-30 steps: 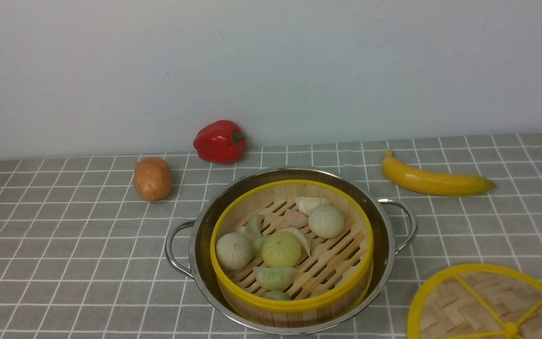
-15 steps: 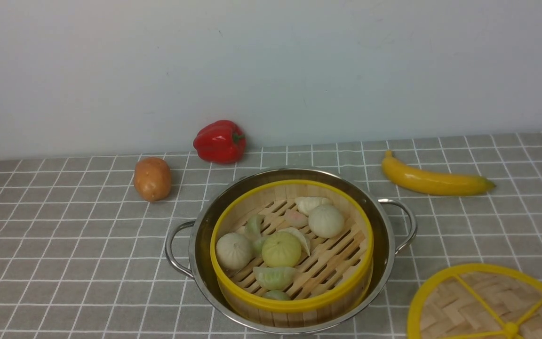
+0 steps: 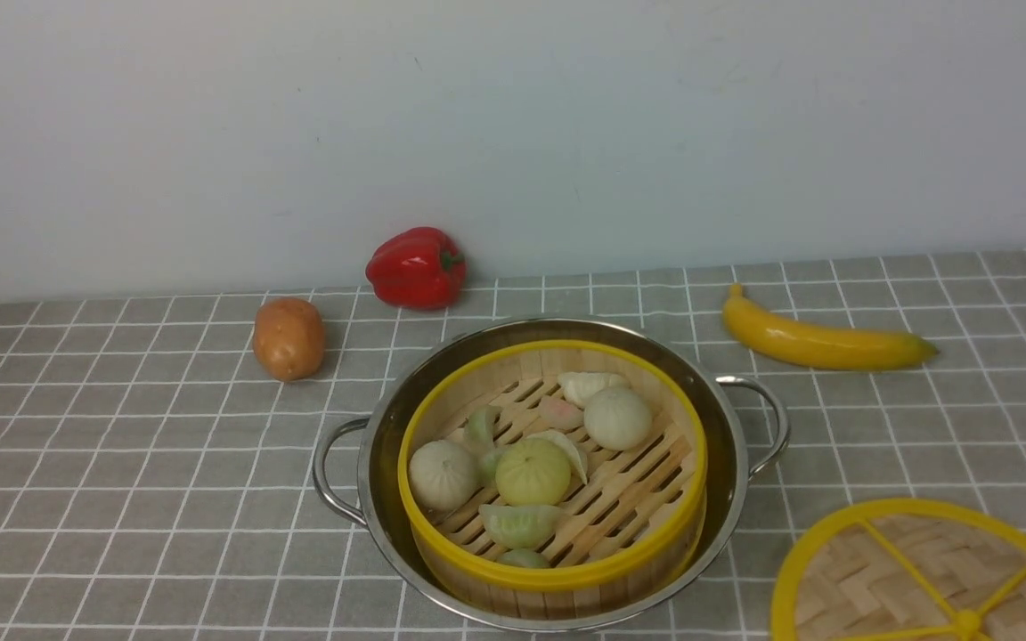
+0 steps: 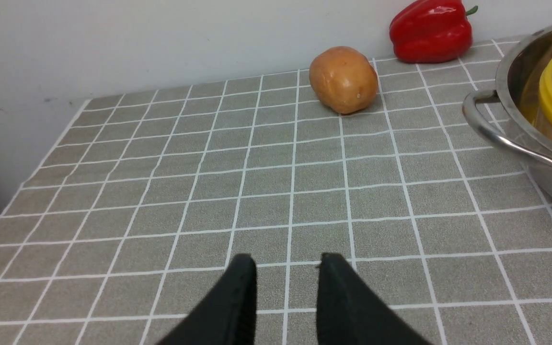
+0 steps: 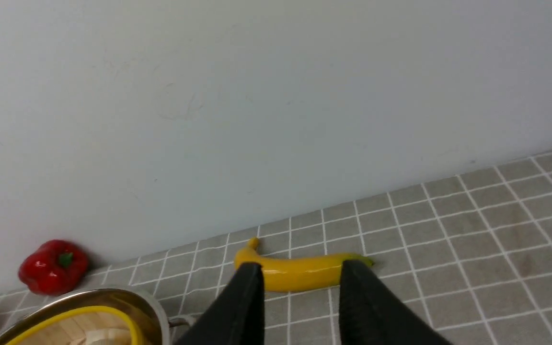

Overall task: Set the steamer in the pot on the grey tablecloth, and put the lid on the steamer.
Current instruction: 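Move the gripper down to the bamboo steamer lid and grasp its center knob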

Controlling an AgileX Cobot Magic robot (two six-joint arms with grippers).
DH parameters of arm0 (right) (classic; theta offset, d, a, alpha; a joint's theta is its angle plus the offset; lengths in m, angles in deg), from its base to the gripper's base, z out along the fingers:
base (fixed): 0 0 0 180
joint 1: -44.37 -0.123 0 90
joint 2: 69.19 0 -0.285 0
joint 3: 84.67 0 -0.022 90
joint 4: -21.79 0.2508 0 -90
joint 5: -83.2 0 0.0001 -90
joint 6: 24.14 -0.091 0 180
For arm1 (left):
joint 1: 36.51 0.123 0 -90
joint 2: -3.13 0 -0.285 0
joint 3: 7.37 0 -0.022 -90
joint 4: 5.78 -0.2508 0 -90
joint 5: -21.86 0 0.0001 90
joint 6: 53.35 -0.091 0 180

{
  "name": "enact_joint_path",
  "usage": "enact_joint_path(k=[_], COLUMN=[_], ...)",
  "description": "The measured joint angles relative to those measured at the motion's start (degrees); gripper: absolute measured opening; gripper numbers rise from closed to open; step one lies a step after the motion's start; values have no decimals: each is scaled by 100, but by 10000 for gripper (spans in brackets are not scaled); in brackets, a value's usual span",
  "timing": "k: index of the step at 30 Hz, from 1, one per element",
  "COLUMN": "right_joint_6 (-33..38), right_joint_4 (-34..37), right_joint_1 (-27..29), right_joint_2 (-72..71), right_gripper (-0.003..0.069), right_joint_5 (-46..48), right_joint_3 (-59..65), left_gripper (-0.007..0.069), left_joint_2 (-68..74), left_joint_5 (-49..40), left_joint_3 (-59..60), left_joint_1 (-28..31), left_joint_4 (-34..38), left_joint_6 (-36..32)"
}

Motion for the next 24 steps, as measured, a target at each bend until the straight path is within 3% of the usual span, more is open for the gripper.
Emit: enact_joint_path(k=[4, 9, 11, 15, 24], right_joint_6=[214, 1013, 1811, 2405, 2673], right_joint_4=[216, 259, 299, 508, 767], right_joint_1=[0, 0, 0, 0, 0], right_joint_2=[52, 149, 353, 771, 1561], right_gripper=[243, 243, 243, 243, 243], right_joint_5=[405, 1357, 2332, 3490, 4299], right_joint_3=[-47, -376, -786, -1174, -1268], left_gripper=[188, 191, 199, 201, 211], left_joint_2=[0, 0, 0, 0, 0], left_joint_5=[0, 0, 0, 0, 0], left_joint_3=[0, 0, 0, 0, 0], left_joint_1=[0, 0, 0, 0, 0], left_joint_4=[0, 0, 0, 0, 0], left_joint_6=[0, 0, 0, 0, 0])
